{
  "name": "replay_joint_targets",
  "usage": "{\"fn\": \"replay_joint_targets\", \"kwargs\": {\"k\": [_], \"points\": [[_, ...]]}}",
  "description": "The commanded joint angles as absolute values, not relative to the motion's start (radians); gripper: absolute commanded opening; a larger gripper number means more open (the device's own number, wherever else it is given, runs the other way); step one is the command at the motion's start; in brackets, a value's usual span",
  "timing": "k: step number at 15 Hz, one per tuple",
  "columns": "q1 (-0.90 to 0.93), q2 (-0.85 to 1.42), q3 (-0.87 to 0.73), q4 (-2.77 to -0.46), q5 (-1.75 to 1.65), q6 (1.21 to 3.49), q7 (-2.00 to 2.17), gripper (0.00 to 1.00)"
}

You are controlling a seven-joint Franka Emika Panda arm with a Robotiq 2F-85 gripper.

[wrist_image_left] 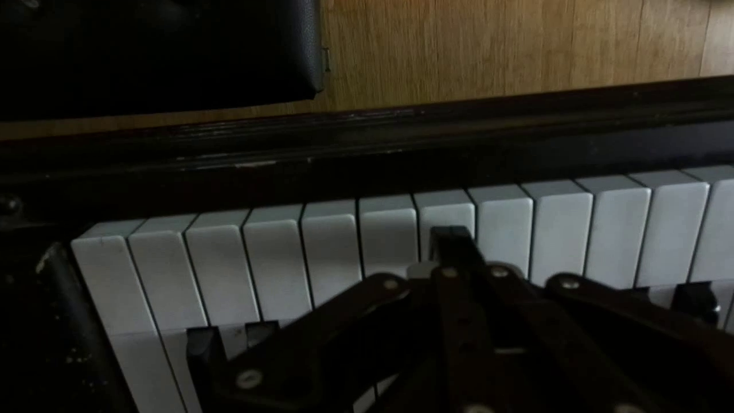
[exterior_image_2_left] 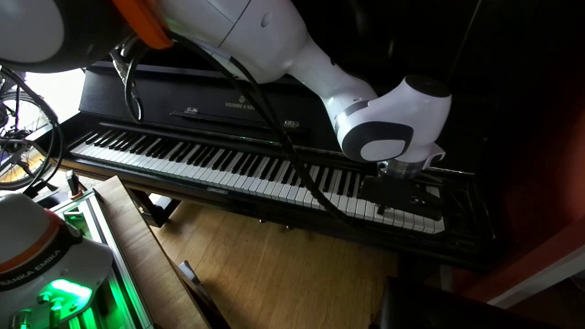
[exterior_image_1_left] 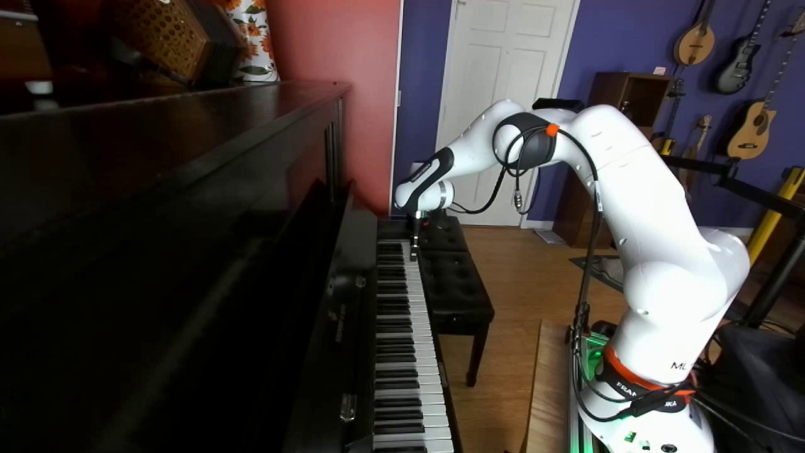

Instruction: Push a white key on the piano

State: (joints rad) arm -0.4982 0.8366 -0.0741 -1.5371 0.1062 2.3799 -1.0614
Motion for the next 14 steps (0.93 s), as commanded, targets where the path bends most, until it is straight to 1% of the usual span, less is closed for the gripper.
{"fn": "replay_joint_targets", "kwargs": {"k": [1,14], "points": [[-0.515,0.866,-0.058,-1.492,0.094,2.338,-1.078,0.00],[-0.512,0.935,-0.061,-1.404,0.088,2.262,-1.083,0.00]]}}
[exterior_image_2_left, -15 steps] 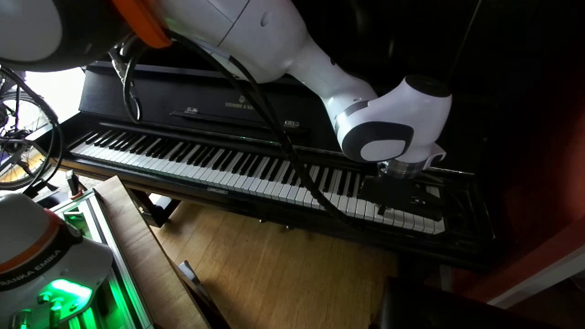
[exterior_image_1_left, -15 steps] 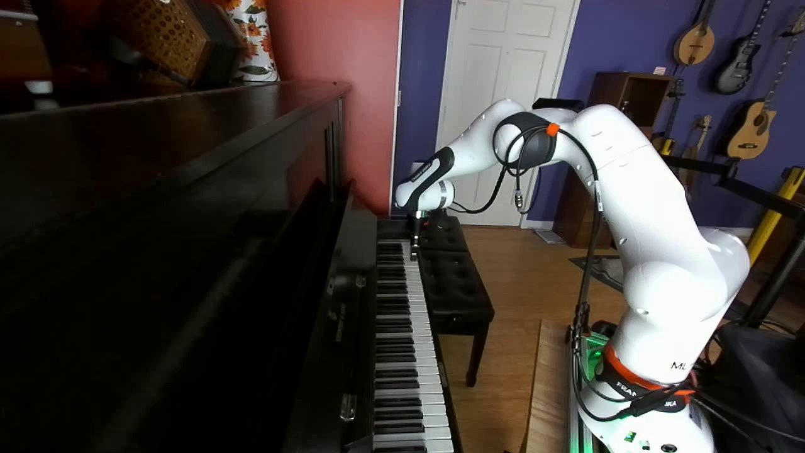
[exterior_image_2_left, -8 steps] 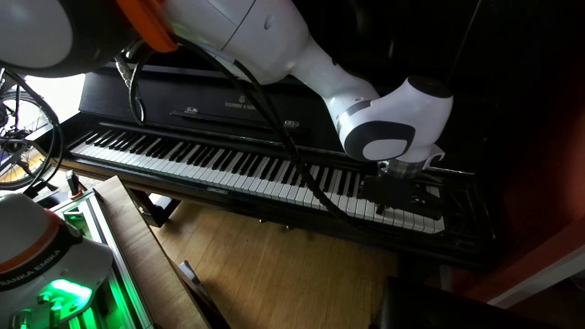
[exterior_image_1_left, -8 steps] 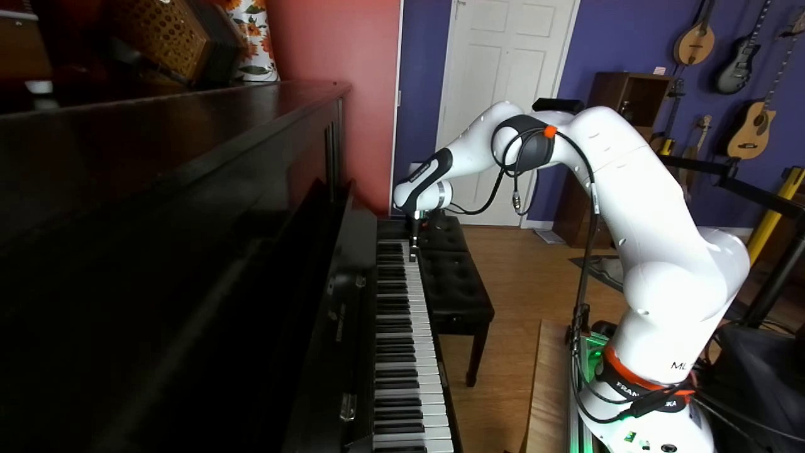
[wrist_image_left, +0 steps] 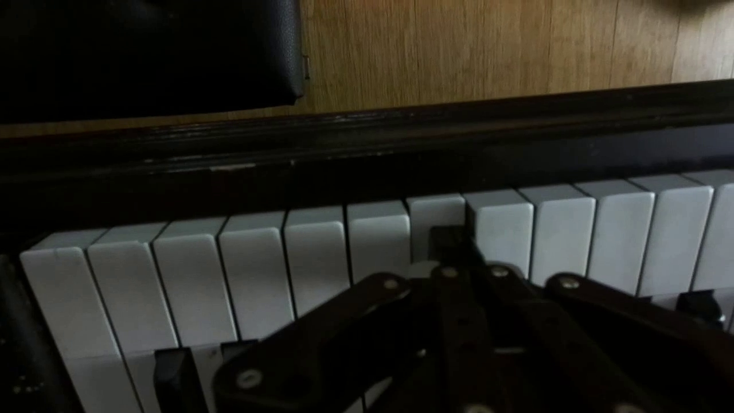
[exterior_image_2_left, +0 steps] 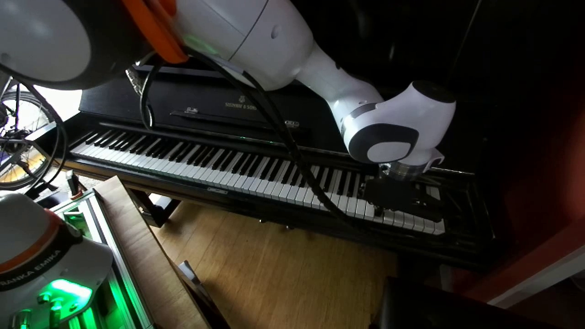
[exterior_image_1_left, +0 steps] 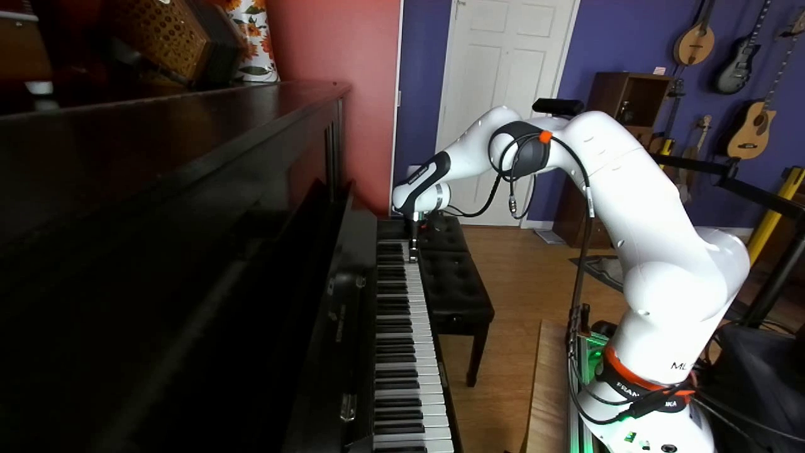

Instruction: Push a white key on the piano

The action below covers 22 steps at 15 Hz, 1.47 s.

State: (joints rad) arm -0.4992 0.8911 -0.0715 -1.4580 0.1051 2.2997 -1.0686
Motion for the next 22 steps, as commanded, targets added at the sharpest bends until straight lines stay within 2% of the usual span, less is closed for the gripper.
{"fn": "replay_joint_targets", "kwargs": {"k": [1,16,17,18,22], "points": [[-0.511,0.942,-0.062,-1.393,0.086,2.252,-1.082,0.00],[-0.496,0.823,-0.076,-1.483,0.081,2.285,-1.071,0.00],[-0.489,0.808,-0.082,-1.495,0.077,2.288,-1.059,0.26],[-0.488,0.797,-0.082,-1.503,0.077,2.289,-1.059,0.27],[-0.475,0.730,-0.087,-1.571,0.072,2.320,-1.048,0.56]]}}
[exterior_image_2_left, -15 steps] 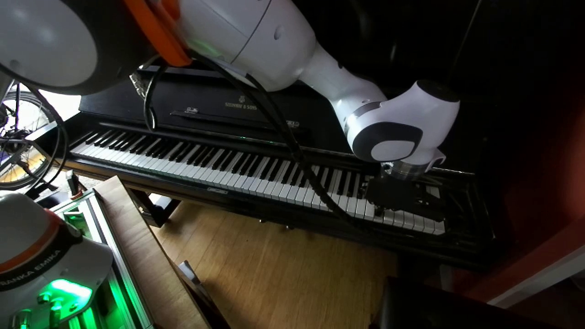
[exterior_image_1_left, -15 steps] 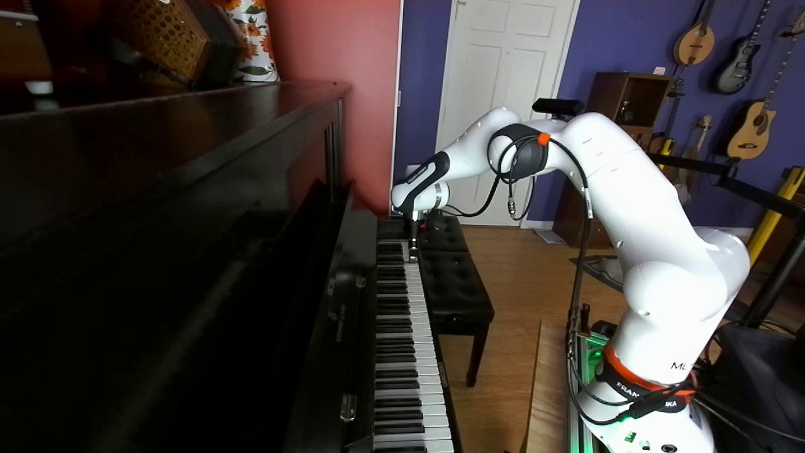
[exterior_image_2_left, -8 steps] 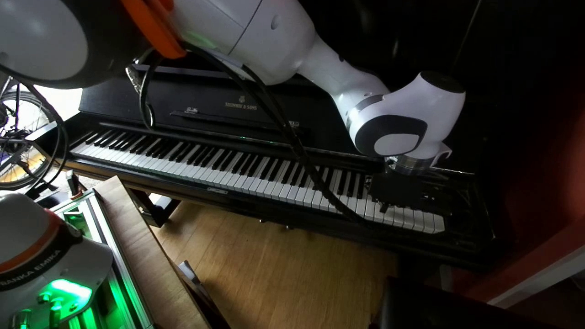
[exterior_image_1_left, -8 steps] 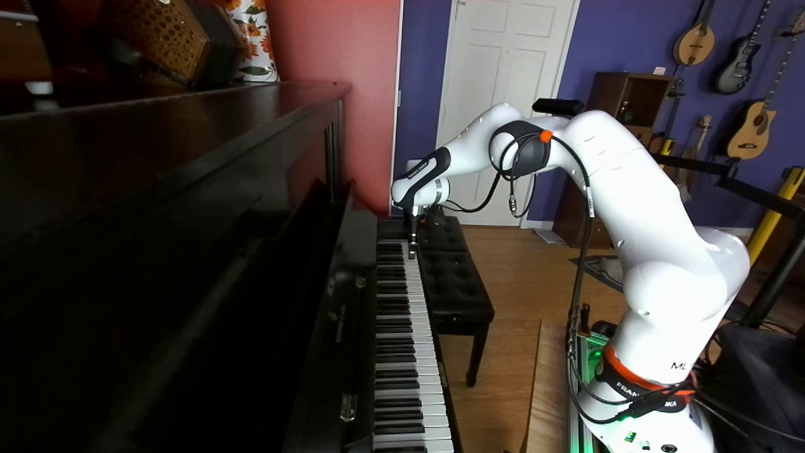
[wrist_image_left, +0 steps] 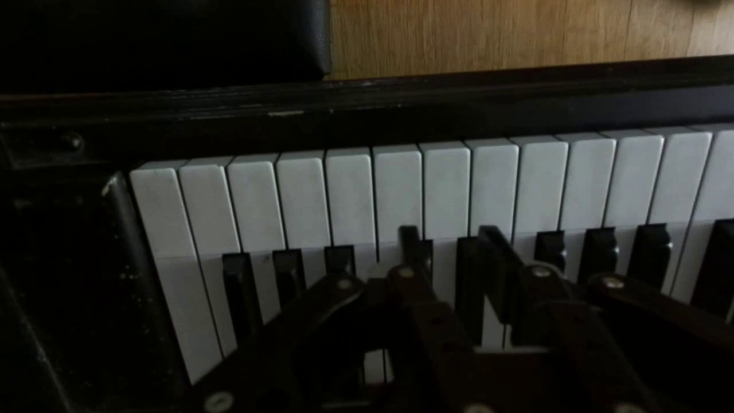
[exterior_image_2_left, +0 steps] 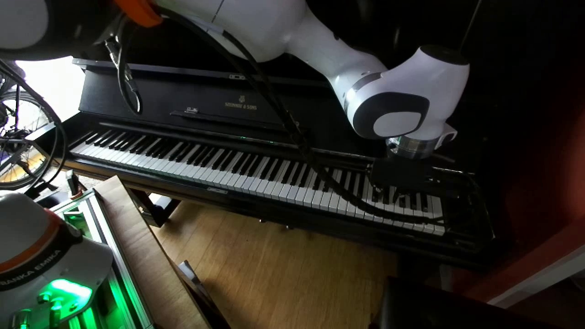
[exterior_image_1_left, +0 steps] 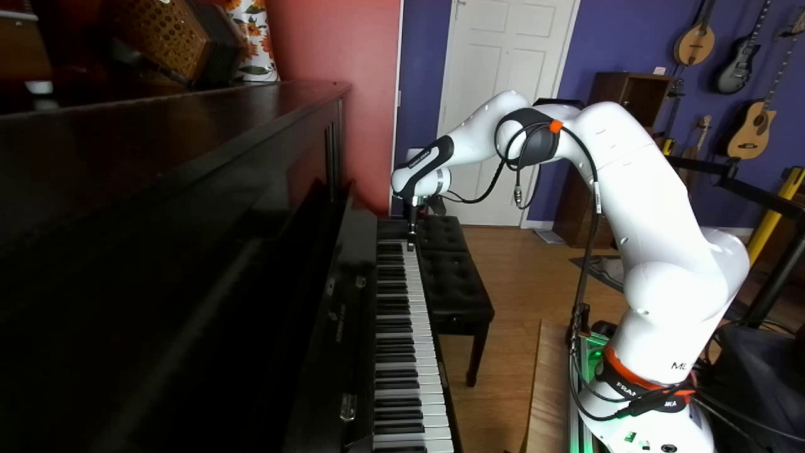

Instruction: Push a white key on the piano

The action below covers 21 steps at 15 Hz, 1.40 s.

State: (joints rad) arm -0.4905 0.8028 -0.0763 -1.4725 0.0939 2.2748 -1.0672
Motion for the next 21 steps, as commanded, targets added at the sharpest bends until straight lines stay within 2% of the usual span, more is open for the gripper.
{"fn": "replay_joint_targets", "kwargs": {"k": [1,6,19,21], "points": [[-0.472,0.713,-0.088,-1.589,0.071,2.328,-1.045,0.64],[-0.452,0.611,-0.102,-1.696,0.053,2.386,-1.030,0.99],[-0.430,0.370,-0.131,-1.901,0.033,2.429,-1.025,1.00],[-0.438,0.408,-0.124,-1.842,0.055,2.400,-1.041,1.00]]}}
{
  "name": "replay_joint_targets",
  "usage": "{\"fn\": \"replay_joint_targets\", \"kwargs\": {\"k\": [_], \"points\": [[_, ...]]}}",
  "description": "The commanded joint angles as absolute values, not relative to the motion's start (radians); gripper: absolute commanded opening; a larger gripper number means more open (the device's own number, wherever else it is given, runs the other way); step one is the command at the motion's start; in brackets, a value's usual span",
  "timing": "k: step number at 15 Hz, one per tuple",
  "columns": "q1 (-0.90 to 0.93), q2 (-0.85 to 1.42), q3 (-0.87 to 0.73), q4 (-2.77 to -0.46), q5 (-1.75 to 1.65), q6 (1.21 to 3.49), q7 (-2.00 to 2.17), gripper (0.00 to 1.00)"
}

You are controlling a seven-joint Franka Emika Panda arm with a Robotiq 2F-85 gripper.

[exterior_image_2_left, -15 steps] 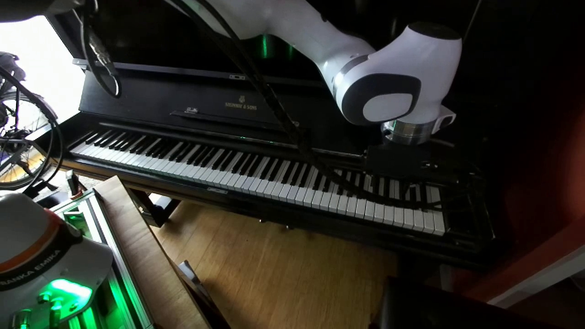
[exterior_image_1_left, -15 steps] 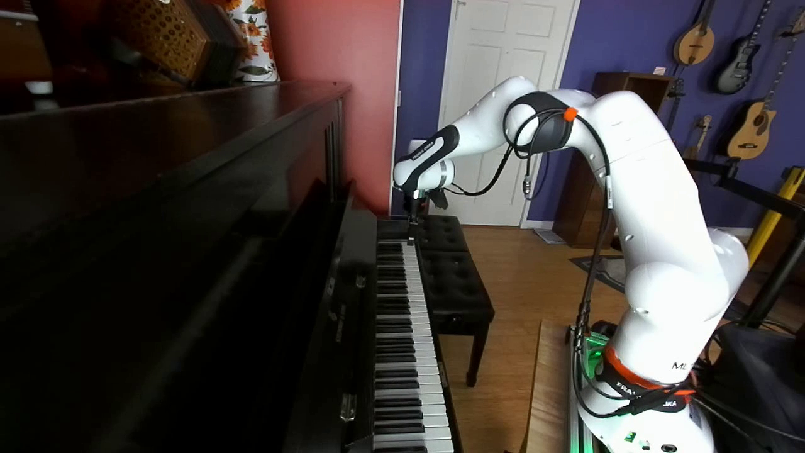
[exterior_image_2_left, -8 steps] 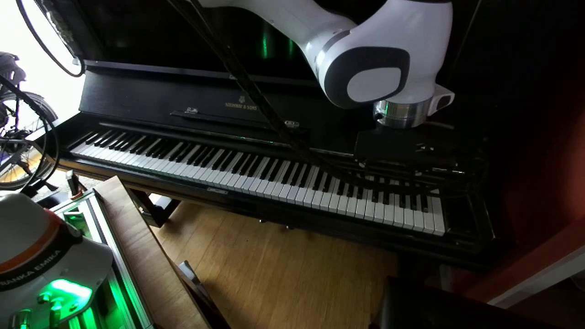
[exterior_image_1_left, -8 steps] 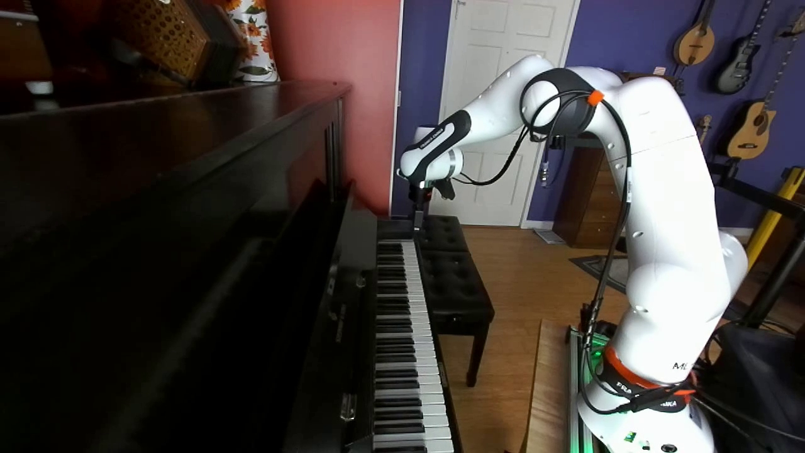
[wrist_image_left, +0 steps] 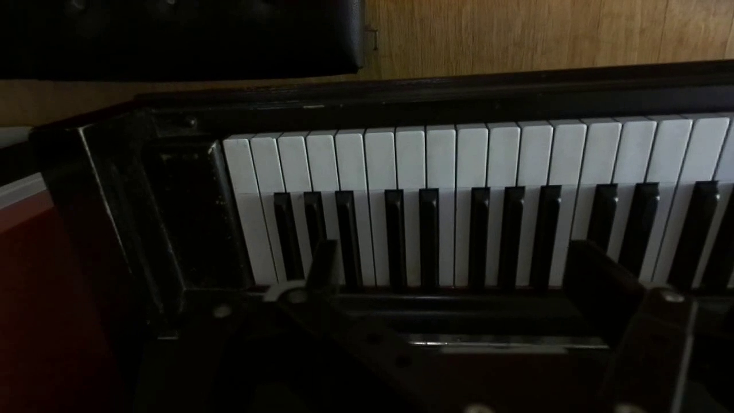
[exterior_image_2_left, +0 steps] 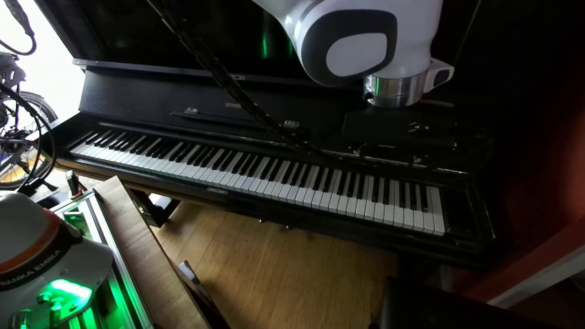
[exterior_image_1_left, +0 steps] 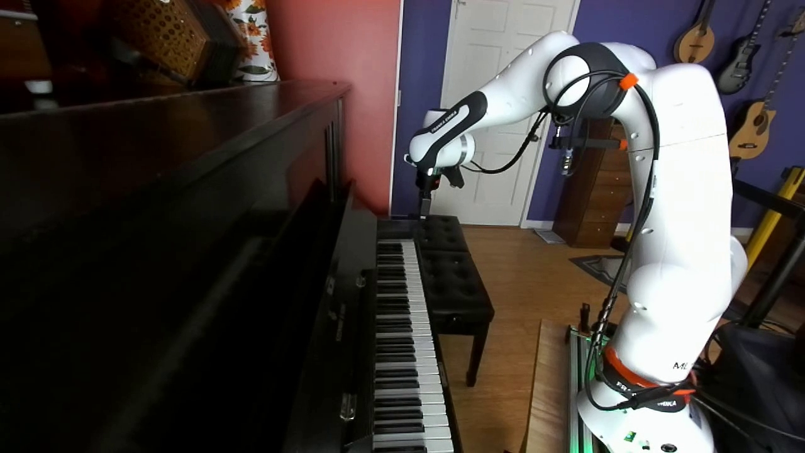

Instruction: Push a white key on the piano

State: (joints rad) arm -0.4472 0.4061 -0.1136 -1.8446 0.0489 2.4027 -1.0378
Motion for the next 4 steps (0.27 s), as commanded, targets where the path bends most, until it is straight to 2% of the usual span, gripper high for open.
{"fn": "replay_joint_targets", "kwargs": {"k": [1,4], "points": [[-0.435,0.396,-0.127,-1.852,0.054,2.402,-1.041,1.00],[-0.432,0.382,-0.131,-1.867,0.053,2.405,-1.042,1.00]]}}
